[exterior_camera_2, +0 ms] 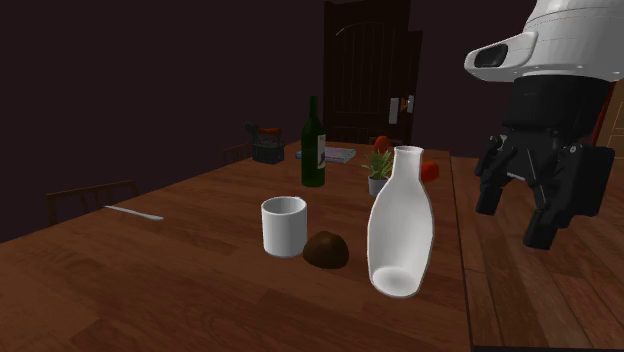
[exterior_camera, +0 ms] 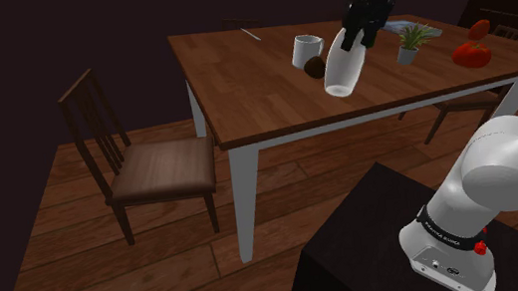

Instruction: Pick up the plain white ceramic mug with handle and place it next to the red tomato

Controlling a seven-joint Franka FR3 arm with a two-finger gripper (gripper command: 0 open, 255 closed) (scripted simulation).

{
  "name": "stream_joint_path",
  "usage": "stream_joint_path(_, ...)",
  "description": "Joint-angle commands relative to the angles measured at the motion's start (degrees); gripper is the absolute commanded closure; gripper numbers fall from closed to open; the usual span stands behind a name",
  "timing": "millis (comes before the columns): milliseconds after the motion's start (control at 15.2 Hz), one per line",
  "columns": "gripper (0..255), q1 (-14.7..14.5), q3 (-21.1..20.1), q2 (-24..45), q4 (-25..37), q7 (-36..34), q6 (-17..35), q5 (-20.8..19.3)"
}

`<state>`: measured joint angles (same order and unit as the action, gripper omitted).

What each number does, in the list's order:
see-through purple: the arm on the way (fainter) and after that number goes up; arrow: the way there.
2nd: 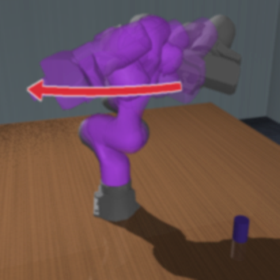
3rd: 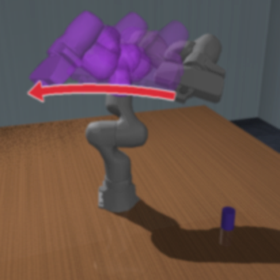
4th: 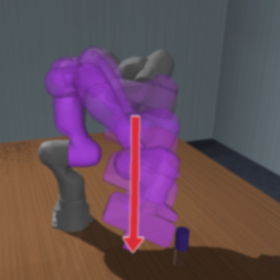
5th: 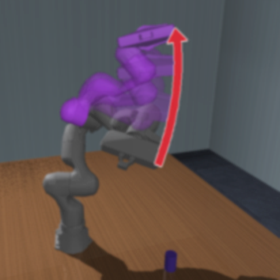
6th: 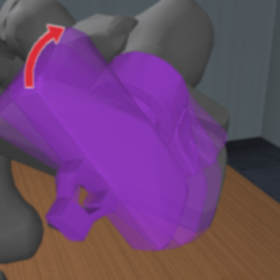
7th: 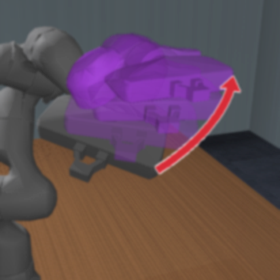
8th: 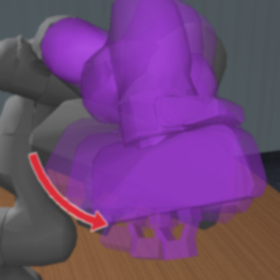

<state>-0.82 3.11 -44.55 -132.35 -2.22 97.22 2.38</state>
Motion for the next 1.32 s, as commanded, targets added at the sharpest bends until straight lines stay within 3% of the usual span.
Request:
stream_joint_path(0, 0, 0.00, 0.00, 0.00, 0.00, 0.00, 0.00, 0.00)
stream_joint_path(660, 0, 0.52, 7.32, 19.93, 11.12, 10.52, 6.90, -2.77)
stream_joint_path(1254, 0, 1.29, 12.50, 39.97, 27.62, 20.11, 8.62, -0.67)
